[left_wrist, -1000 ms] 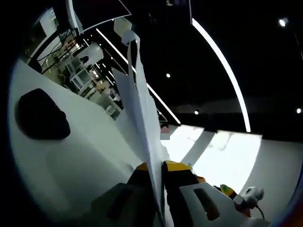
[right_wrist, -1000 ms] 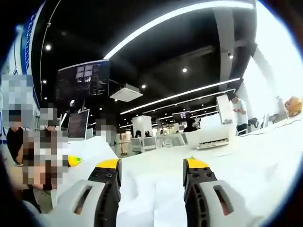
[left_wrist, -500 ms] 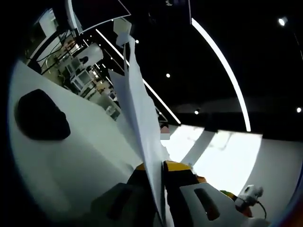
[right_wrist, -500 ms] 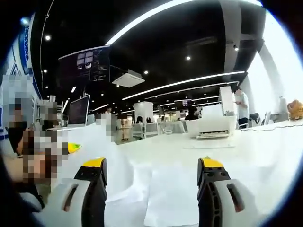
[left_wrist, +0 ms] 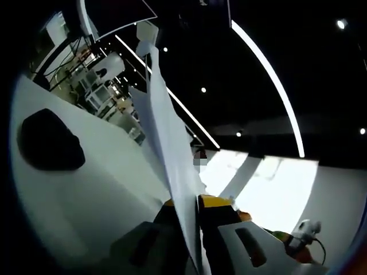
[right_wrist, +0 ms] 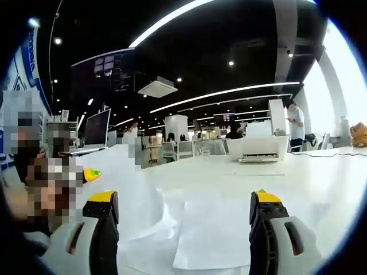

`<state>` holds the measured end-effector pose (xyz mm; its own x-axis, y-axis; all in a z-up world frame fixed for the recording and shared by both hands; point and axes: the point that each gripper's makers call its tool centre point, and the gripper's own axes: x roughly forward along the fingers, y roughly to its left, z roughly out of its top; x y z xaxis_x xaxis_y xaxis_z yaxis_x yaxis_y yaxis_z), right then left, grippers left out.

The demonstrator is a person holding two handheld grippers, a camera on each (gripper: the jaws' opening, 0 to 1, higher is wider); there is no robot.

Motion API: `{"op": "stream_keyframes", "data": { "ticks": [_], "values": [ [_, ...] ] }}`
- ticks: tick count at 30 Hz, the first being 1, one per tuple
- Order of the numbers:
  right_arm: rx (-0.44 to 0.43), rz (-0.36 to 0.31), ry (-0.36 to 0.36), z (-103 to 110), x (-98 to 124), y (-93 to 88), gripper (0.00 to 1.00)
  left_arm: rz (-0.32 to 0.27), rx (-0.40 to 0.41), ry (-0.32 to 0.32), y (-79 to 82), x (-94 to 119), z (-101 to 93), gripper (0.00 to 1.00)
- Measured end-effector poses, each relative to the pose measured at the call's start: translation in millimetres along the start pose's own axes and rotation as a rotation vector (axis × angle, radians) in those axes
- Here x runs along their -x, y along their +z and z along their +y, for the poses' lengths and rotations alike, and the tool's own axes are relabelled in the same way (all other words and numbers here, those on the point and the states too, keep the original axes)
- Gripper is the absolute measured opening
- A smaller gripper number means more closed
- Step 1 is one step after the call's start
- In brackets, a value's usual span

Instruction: Organize the stack of printing papers by aligning and flattening the scattered papers on the table

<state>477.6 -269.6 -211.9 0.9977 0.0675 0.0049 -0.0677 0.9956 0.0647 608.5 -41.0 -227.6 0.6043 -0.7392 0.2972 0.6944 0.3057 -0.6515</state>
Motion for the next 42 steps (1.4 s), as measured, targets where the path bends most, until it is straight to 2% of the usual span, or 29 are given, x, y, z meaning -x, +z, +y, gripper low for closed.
{"op": "stream_keyframes", "data": {
  "ticks": [4, 7, 9, 14, 16, 19, 23, 28, 34, 42],
  "values": [
    [0.011, -0.012, -0.011, -4, 1, 4.9, 0.9, -0.002, 0.006, -0.007, 1.3, 1, 0.2, 0.07],
    [-0.075, -0.043, -0.003, -6, 2, 11.1, 0.9, 0.0, 0.02, -0.004, 1.8, 1, 1.6, 0.07],
    [-0.083, -0.041, 0.0, -9, 2, 12.4, 0.9, 0.002, 0.021, -0.003, 1.7, 1, 1.9, 0.07],
    [-0.054, 0.018, -0.022, -16, 4, 1.3, 0.9, 0.003, 0.012, 0.001, 1.8, 1, 2.1, 0.07],
    [-0.11, 0.055, -0.043, -27, 6, -7.7, 0.9, 0.001, 0.009, -0.002, 2.0, 1, 1.5, 0.07],
    [-0.137, 0.068, -0.06, -42, 7, -10.1, 0.9, 0.002, 0.011, -0.003, 1.8, 1, 1.6, 0.07],
    [-0.133, 0.057, -0.064, -50, 10, -5.7, 0.9, 0.01, 0.013, -0.001, 0.6, 0, 1.9, 0.07],
    [-0.081, 0.072, -0.082, -55, 17, -6.7, 0.9, 0.009, 0.013, -0.004, 0.7, 1, 1.3, 0.07],
    [-0.12, 0.067, -0.079, -58, 23, -5.1, 0.9, 0.01, 0.015, -0.006, 0.5, 1, 1.1, 0.07],
    [-0.108, 0.1, -0.103, -66, 25, -14.8, 0.9, 0.008, 0.015, -0.011, 0.6, 1, -0.1, 0.07]
  ]
}}
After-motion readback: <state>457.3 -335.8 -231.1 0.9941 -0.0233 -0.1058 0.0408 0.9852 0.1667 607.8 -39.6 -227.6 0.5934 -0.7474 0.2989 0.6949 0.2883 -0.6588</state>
